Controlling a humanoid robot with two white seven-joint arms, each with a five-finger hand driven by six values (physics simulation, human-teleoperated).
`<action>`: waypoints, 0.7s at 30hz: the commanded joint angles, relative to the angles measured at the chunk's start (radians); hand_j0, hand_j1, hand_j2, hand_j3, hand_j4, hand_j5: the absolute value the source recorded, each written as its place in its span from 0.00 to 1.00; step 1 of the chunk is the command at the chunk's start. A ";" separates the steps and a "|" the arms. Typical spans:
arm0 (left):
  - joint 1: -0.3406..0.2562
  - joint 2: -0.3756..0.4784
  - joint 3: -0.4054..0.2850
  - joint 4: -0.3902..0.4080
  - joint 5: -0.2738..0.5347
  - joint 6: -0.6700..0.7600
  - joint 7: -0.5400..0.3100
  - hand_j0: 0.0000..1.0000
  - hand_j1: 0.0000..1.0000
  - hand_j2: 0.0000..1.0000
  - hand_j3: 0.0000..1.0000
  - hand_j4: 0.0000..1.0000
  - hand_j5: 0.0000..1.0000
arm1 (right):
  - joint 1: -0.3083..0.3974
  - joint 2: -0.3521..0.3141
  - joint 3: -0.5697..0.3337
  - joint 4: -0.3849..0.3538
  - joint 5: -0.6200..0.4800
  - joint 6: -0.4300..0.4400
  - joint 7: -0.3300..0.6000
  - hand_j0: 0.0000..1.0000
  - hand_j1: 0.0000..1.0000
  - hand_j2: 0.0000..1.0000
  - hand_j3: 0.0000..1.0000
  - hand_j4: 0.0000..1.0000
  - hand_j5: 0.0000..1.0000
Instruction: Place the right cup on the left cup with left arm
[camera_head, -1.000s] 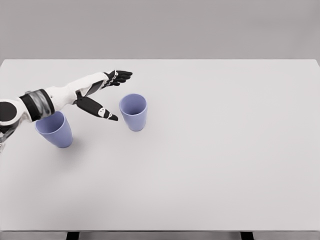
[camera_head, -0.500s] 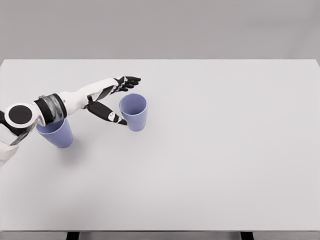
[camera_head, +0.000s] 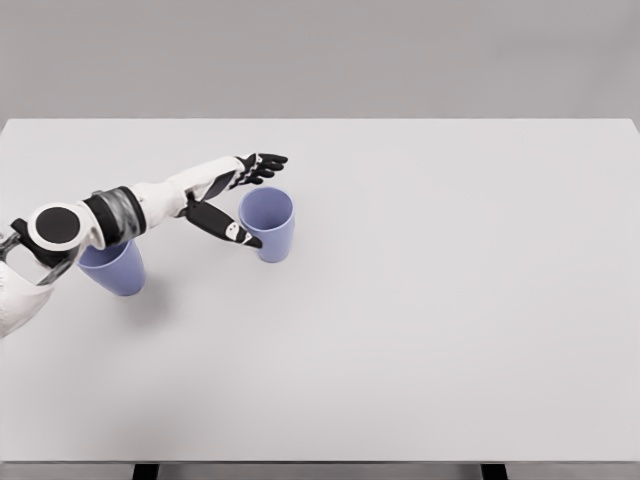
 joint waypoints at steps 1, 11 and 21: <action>0.000 -0.008 -0.002 0.010 0.006 0.003 0.000 1.00 1.00 1.00 1.00 1.00 1.00 | 0.000 0.000 0.000 0.000 0.000 0.000 0.000 1.00 1.00 1.00 1.00 1.00 1.00; -0.014 -0.025 -0.025 0.047 0.030 0.015 0.000 1.00 1.00 1.00 1.00 1.00 1.00 | 0.000 0.000 0.000 0.000 0.000 0.000 0.000 1.00 1.00 1.00 1.00 1.00 1.00; -0.018 -0.036 -0.033 0.067 0.050 0.015 0.000 1.00 1.00 1.00 1.00 1.00 1.00 | 0.000 0.000 0.000 0.000 0.000 0.000 0.000 1.00 1.00 1.00 1.00 1.00 1.00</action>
